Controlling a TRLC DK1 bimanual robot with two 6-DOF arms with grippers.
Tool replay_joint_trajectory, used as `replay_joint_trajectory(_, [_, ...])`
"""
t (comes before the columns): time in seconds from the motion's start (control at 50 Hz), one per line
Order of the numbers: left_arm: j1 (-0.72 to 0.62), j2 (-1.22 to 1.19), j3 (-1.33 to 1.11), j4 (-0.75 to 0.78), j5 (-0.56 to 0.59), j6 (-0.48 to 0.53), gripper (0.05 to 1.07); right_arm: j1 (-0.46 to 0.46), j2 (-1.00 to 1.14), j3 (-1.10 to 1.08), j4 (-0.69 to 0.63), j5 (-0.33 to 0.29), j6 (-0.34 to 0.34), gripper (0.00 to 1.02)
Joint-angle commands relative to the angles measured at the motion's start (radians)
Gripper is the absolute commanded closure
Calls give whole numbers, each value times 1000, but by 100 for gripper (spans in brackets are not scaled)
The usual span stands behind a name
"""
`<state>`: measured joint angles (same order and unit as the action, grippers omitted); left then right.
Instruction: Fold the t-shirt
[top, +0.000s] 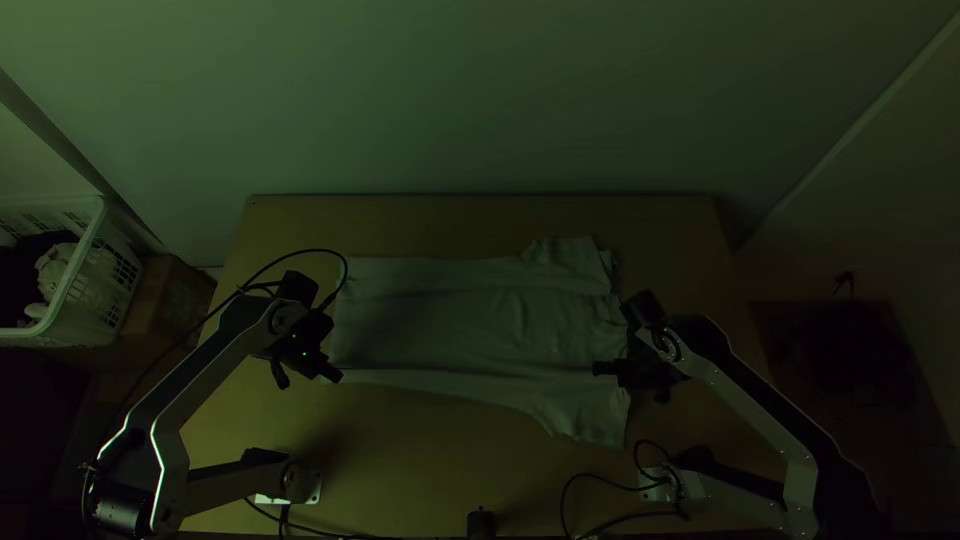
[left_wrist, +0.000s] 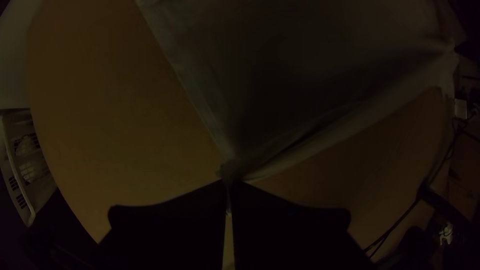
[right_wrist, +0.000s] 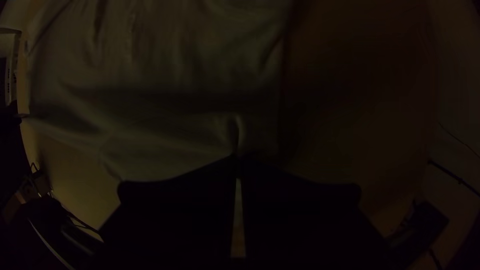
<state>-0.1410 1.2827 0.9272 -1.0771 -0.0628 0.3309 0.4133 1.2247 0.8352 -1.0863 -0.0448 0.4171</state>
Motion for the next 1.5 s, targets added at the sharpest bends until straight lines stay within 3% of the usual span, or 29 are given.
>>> replay_joint_trajectory(0.0, [15, 4, 62, 0, 9, 11, 104, -19, 33, 59, -18, 19, -9, 99])
replay_joint_trajectory(0.42, [58, 127, 248, 36, 21, -30, 104, -113, 179, 219, 19, 42, -78, 99])
replay_joint_trajectory(1.0, [107, 379, 552, 75, 40, -49, 104, -174, 484, 561, 62, 56, -133, 99])
replay_joint_trajectory(1.48, [113, 532, 714, 77, 40, -50, 104, -202, 745, 838, 62, 56, -139, 99])
